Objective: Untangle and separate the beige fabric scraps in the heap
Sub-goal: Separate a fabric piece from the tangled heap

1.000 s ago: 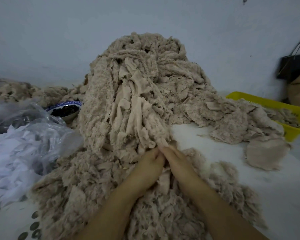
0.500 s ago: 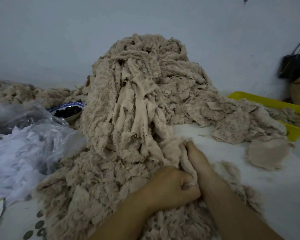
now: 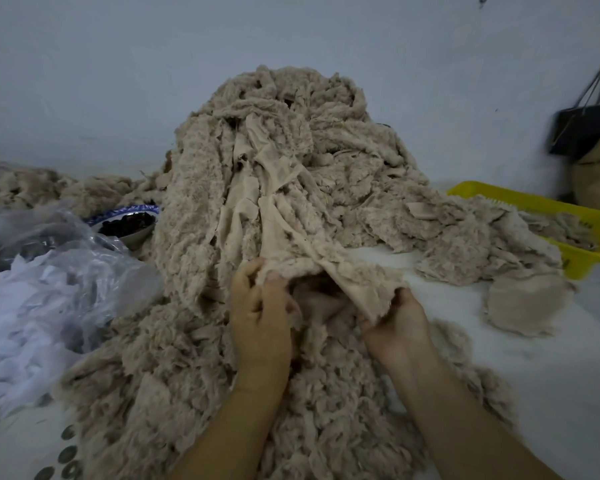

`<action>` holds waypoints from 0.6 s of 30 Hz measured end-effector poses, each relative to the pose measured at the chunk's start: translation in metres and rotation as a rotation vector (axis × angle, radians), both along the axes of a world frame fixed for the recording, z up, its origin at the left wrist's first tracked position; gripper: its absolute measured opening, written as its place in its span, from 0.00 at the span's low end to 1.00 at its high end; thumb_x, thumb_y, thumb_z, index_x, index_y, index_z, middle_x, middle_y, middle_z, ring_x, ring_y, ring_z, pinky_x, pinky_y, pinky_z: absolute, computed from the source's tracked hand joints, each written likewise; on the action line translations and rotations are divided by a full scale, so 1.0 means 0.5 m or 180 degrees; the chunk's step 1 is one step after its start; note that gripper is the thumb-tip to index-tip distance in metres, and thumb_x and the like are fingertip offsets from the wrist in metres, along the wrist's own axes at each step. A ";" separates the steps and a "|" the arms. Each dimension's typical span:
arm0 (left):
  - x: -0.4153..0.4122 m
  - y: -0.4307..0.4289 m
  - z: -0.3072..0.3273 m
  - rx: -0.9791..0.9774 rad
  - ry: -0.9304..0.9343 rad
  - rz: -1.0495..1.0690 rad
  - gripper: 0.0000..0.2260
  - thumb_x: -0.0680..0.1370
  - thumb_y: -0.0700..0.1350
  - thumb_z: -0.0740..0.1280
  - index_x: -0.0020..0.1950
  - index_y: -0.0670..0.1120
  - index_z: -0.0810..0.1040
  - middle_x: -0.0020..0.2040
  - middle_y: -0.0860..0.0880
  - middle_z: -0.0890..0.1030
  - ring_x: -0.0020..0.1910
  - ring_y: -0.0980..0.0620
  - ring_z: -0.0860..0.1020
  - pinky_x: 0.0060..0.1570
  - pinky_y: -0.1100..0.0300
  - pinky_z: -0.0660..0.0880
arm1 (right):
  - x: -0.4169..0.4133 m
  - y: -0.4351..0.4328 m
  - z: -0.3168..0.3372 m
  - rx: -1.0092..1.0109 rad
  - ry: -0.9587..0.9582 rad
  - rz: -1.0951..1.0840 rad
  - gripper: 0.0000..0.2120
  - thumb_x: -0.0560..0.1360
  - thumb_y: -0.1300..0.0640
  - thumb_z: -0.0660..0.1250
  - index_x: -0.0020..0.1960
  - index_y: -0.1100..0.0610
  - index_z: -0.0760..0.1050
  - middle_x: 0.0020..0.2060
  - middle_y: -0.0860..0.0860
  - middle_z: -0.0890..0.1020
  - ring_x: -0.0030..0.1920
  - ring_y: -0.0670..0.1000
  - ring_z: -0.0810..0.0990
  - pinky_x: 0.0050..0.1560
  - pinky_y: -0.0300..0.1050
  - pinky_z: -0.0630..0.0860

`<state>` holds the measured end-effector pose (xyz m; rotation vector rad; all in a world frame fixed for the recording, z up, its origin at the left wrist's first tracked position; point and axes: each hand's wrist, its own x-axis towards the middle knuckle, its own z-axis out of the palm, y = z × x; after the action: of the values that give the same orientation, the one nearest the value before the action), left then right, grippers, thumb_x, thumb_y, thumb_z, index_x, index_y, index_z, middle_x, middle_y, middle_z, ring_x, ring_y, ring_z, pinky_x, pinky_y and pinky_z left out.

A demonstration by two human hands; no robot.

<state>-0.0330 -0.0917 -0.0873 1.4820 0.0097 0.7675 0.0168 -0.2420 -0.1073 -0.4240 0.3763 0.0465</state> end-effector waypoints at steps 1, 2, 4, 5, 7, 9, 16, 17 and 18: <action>0.005 0.007 0.003 -0.0322 0.0112 -0.0014 0.11 0.77 0.53 0.61 0.47 0.59 0.83 0.44 0.60 0.81 0.33 0.66 0.76 0.35 0.73 0.73 | 0.000 -0.002 0.001 0.0030 0.0003 -0.0050 0.18 0.85 0.53 0.54 0.60 0.61 0.78 0.48 0.57 0.87 0.44 0.54 0.87 0.35 0.44 0.82; 0.015 0.018 0.005 -0.0654 0.0323 -0.0053 0.10 0.75 0.55 0.63 0.42 0.62 0.84 0.44 0.57 0.81 0.33 0.64 0.77 0.37 0.70 0.75 | 0.001 -0.006 0.002 0.0038 -0.0038 -0.0096 0.18 0.84 0.53 0.54 0.62 0.61 0.78 0.48 0.57 0.87 0.44 0.54 0.87 0.35 0.44 0.83; 0.031 0.039 0.009 -0.1332 0.0956 -0.0392 0.10 0.69 0.57 0.68 0.34 0.55 0.85 0.38 0.51 0.82 0.36 0.55 0.80 0.45 0.59 0.78 | 0.001 -0.014 0.004 -0.0056 -0.0259 -0.0026 0.18 0.84 0.53 0.54 0.63 0.60 0.78 0.53 0.57 0.85 0.49 0.55 0.86 0.41 0.46 0.84; 0.033 0.044 0.010 -0.1469 0.1212 -0.0601 0.13 0.70 0.57 0.69 0.33 0.50 0.84 0.36 0.47 0.83 0.37 0.51 0.81 0.47 0.54 0.78 | 0.000 -0.015 0.003 -0.0148 -0.0365 0.0076 0.19 0.84 0.52 0.53 0.63 0.60 0.78 0.54 0.57 0.85 0.51 0.55 0.86 0.43 0.47 0.84; 0.036 0.046 0.000 -0.0956 0.1542 -0.0693 0.20 0.78 0.57 0.65 0.32 0.47 0.83 0.33 0.45 0.83 0.34 0.50 0.82 0.43 0.52 0.78 | -0.004 -0.008 0.003 -0.0309 -0.0432 0.0347 0.22 0.84 0.48 0.52 0.61 0.60 0.80 0.55 0.58 0.85 0.51 0.56 0.86 0.43 0.49 0.84; 0.031 0.038 -0.006 0.0193 0.1626 -0.0500 0.23 0.80 0.59 0.62 0.27 0.53 0.77 0.27 0.53 0.79 0.28 0.56 0.77 0.34 0.56 0.75 | -0.011 0.003 0.008 -0.0350 -0.0550 0.0612 0.27 0.84 0.45 0.52 0.58 0.62 0.83 0.57 0.60 0.84 0.55 0.58 0.84 0.47 0.52 0.83; 0.031 0.015 -0.027 0.3325 0.0956 0.0065 0.24 0.79 0.49 0.66 0.73 0.51 0.62 0.72 0.47 0.59 0.59 0.46 0.72 0.50 0.50 0.76 | -0.017 0.015 0.006 -0.0358 -0.0851 0.0889 0.26 0.83 0.46 0.53 0.64 0.64 0.79 0.63 0.61 0.80 0.63 0.59 0.80 0.63 0.54 0.73; 0.028 0.013 -0.029 0.3538 0.0878 0.0104 0.33 0.79 0.49 0.67 0.80 0.51 0.54 0.78 0.47 0.53 0.69 0.44 0.67 0.60 0.47 0.73 | -0.018 0.016 0.008 -0.0404 -0.0844 0.0887 0.27 0.84 0.45 0.53 0.66 0.64 0.77 0.63 0.61 0.80 0.63 0.59 0.80 0.64 0.54 0.73; 0.023 0.010 -0.026 0.3704 0.0734 0.0174 0.39 0.78 0.48 0.69 0.82 0.51 0.49 0.80 0.46 0.50 0.74 0.43 0.62 0.66 0.45 0.66 | -0.020 0.017 0.009 -0.0485 -0.0827 0.0900 0.27 0.84 0.44 0.52 0.67 0.63 0.76 0.64 0.61 0.80 0.64 0.59 0.79 0.65 0.54 0.72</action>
<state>-0.0216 -0.0866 -0.1005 2.6760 -0.2626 0.6493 0.0070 -0.2334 -0.1026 -0.6243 0.0616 0.2369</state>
